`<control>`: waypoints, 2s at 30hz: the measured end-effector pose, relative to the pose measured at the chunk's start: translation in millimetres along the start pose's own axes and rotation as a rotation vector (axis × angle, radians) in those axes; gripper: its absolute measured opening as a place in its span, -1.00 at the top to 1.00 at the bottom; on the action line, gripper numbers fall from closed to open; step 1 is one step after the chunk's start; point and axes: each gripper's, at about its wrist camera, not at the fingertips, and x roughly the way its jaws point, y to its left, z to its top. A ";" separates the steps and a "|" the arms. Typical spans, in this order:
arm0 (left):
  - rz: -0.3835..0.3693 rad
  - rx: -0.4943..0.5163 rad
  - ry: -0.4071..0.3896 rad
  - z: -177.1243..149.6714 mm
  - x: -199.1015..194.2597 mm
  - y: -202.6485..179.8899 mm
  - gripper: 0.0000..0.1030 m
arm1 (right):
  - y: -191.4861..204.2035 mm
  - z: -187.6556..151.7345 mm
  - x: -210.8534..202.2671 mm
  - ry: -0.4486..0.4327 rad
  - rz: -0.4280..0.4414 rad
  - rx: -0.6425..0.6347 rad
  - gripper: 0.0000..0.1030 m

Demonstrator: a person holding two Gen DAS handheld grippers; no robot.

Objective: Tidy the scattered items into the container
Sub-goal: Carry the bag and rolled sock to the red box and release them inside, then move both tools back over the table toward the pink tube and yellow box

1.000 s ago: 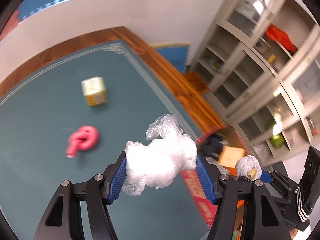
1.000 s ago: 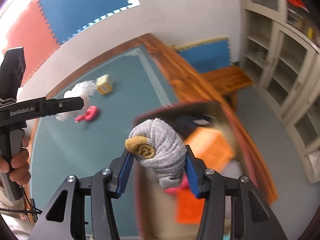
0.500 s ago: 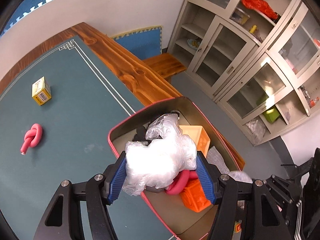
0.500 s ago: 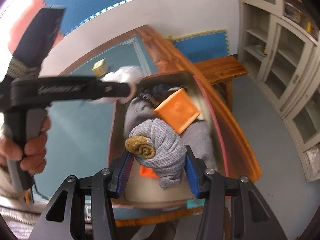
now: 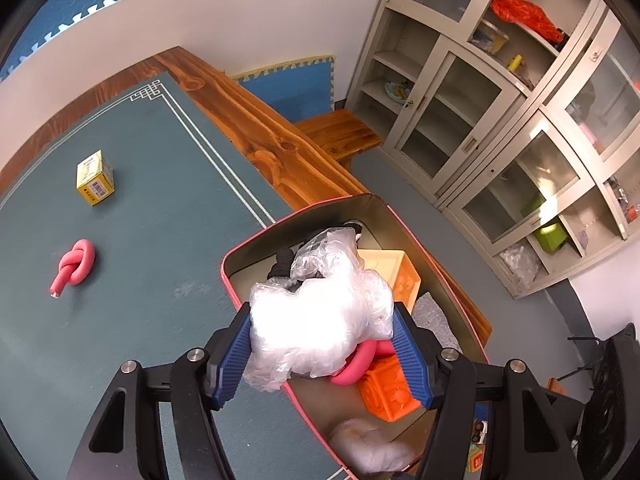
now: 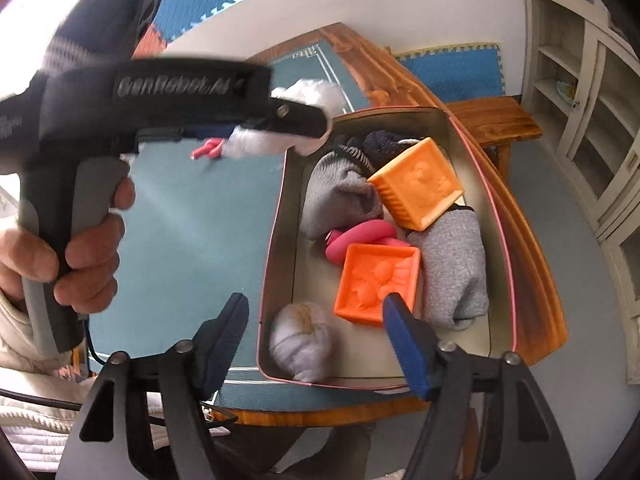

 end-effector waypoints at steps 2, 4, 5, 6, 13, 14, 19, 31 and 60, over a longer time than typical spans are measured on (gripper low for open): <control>0.002 -0.004 0.001 -0.8 -0.4 1.4 -0.30 | -4.7 -0.6 -2.6 -0.012 -0.004 0.023 -0.44; 0.002 -0.004 0.002 -1.4 -0.8 1.7 -0.30 | -10.7 -0.7 -5.1 -0.030 -0.021 0.059 -0.44; 0.002 0.000 0.003 -1.8 -0.4 0.9 -0.30 | -14.2 -0.8 -7.0 -0.039 -0.031 0.078 -0.44; 0.002 0.003 0.005 -2.2 -0.1 0.0 -0.30 | -17.6 -0.9 -9.0 -0.048 -0.040 0.096 -0.44; 0.004 0.043 0.052 -6.1 13.7 -11.1 -0.39 | -29.0 -0.9 -21.8 -0.093 -0.075 0.156 -0.44; 0.006 0.043 0.063 -6.5 16.1 -11.7 -0.40 | -28.7 -1.2 -21.8 -0.094 -0.078 0.156 -0.44; -0.012 -0.001 0.105 -7.3 20.4 -3.7 -0.43 | -30.2 1.3 -16.1 -0.097 -0.086 0.151 -0.44; -0.180 -0.072 0.159 -15.4 4.3 7.7 -0.47 | -25.6 11.2 -14.7 -0.121 -0.104 0.139 -0.44; -0.143 -0.209 0.078 -27.0 -28.0 50.9 -0.61 | 5.2 40.7 48.5 -0.014 -0.138 -0.011 -0.45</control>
